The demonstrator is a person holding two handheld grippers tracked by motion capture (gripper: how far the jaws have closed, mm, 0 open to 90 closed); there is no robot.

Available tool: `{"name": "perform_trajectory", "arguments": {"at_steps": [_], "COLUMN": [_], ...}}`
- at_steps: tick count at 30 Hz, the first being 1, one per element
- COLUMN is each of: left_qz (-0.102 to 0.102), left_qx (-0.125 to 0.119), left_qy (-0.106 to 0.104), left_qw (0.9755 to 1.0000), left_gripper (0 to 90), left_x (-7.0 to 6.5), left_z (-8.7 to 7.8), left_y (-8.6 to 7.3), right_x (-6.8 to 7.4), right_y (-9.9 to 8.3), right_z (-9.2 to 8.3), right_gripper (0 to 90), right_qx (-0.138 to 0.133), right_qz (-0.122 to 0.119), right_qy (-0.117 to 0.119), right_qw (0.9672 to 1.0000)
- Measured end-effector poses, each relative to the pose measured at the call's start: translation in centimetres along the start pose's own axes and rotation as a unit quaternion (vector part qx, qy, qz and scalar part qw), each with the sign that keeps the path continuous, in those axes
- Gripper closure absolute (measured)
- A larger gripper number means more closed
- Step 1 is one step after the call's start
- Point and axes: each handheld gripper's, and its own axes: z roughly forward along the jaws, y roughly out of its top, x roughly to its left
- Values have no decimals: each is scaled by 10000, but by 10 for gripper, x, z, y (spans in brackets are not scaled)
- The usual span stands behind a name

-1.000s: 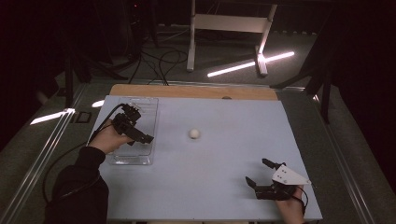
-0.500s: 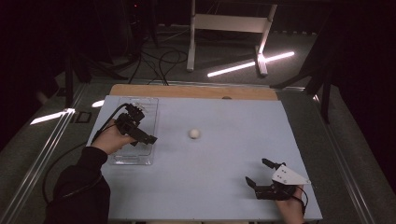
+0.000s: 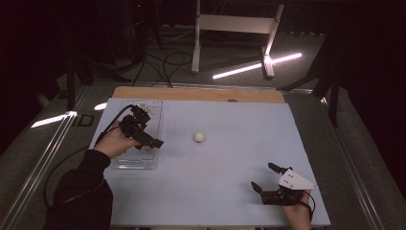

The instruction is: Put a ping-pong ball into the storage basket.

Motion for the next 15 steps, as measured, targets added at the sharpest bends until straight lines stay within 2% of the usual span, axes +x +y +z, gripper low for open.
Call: {"name": "perform_trajectory", "arguments": {"at_steps": [8,15], "left_qz": [-10,99], "left_qx": [-39,-70], "left_qy": [-61,-97], "left_qw": [10000,9999], "left_gripper": [5,5], "left_x": [-4,-12], "left_z": [0,0], "left_y": [6,13], "right_x": [0,0], "right_y": [0,0], "right_z": [0,-1], "right_gripper": [93,94], "right_qx": [-12,-2], "right_qz": [-2,-10], "right_qy": [-12,-1], "right_qw": [10000,10000]}}
